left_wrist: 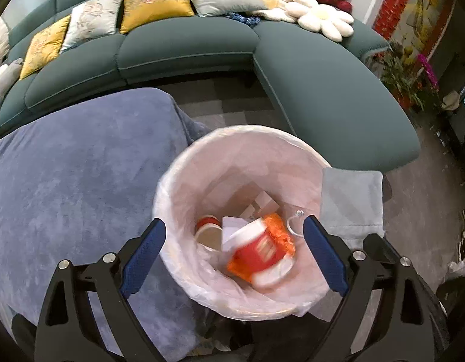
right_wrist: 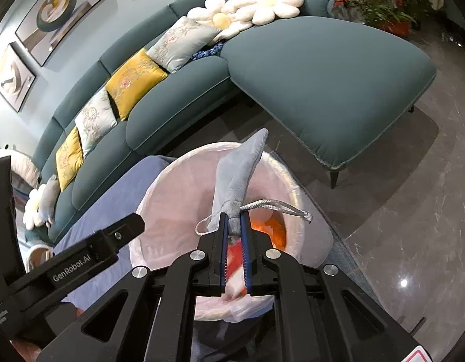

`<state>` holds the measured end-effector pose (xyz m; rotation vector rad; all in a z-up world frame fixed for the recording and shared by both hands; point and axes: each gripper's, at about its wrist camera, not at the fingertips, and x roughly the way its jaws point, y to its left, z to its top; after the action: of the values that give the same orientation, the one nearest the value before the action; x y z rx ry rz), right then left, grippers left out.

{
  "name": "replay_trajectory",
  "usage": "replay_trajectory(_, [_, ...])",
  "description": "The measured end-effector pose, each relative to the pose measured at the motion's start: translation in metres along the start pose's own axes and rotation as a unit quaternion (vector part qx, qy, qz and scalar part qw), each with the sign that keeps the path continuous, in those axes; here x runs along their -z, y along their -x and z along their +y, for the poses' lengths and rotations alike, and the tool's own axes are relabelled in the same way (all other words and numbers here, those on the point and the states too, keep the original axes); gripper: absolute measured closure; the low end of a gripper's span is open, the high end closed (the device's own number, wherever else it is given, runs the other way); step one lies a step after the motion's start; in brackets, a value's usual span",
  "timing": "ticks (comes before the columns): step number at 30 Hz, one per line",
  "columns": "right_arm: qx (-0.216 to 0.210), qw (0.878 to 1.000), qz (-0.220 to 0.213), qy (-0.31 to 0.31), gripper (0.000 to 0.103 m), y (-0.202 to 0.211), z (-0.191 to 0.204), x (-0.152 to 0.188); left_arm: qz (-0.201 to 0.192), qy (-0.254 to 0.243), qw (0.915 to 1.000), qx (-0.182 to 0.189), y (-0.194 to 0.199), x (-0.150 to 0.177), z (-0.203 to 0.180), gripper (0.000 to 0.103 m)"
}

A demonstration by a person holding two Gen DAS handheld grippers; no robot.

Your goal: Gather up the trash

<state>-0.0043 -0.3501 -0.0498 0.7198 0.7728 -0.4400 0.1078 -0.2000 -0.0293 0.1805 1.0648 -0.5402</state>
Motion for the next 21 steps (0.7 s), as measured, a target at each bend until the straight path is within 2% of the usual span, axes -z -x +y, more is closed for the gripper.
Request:
replay_trajectory(6, [-0.007,1.000,0.009,0.024,0.093,-0.008,0.021,0.002,-0.033,0.004,0.9985,-0.043,0.011,0.002,0.024,0.015])
replay_trajectory(21, [0.000,0.997,0.007,0.076,0.081,-0.007,0.068,0.010,-0.052,0.036,0.9949,-0.078,0.030,0.012,0.077,0.015])
